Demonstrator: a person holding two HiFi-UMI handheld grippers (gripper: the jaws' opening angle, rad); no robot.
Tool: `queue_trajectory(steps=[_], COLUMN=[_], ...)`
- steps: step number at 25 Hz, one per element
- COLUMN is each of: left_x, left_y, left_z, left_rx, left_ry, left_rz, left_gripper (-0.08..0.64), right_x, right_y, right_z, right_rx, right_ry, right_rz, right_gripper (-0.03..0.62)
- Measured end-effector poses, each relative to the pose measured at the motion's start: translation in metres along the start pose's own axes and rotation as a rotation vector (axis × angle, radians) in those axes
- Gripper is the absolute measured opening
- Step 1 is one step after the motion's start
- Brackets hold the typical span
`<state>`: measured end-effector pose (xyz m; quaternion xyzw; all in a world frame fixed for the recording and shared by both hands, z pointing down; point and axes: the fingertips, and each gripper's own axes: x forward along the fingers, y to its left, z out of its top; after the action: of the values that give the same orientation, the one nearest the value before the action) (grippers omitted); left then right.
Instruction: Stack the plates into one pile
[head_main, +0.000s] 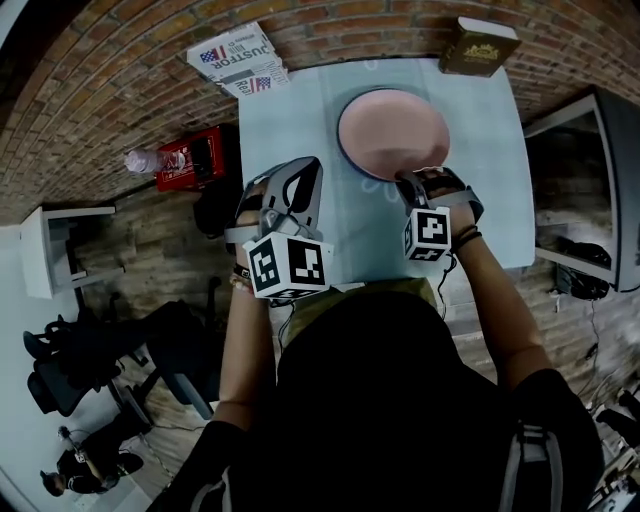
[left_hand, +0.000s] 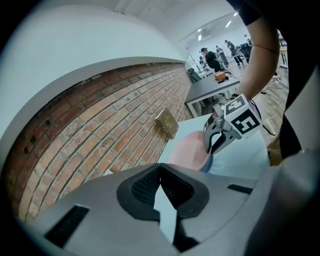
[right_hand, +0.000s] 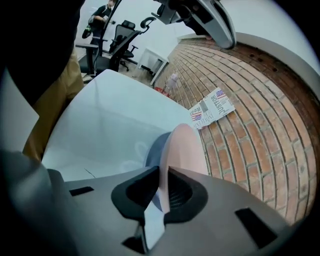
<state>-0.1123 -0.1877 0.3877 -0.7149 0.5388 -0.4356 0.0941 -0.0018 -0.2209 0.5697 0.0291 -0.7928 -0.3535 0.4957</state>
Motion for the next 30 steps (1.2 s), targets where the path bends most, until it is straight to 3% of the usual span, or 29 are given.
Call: queue_trajectory(steps=[11,16,21,24,26,30], left_x=[-0.005,-0.004,-0.004,-0.003,-0.002,0.000], left_y=[-0.003,-0.006,-0.009,-0.009,-0.010,-0.013], left_z=[-0.012,-0.012,-0.013,-0.013,-0.012,-0.009], left_rx=[0.016,0.025,0.031,0.033,0.034,0.036], left_ry=[0.028,0.028,0.026,0.024,0.020,0.011], left_rz=[-0.016,-0.028,-0.039,-0.042,-0.045,-0.052], left_gripper=[0.021,0.021,0.021,0.021,0.021,0.021], right_x=[0.033,0.041,0.039,0.037,0.034,0.028], right_y=[0.016,0.018,0.010,0.009,0.010,0.014], right_z=[-0.004,-0.005,-0.006,-0.003,0.000,-0.001], right_rx=[-0.038,0.005,0.062,0.090,0.141,0.147], right_ry=[0.031,0.034,0.032,0.014,-0.017,-0.023], right_rz=[0.068,0.081,0.018,0.035,0.056,0.051], right_gripper=[0.046,0.048,0.129,0.157,0.209,0.218])
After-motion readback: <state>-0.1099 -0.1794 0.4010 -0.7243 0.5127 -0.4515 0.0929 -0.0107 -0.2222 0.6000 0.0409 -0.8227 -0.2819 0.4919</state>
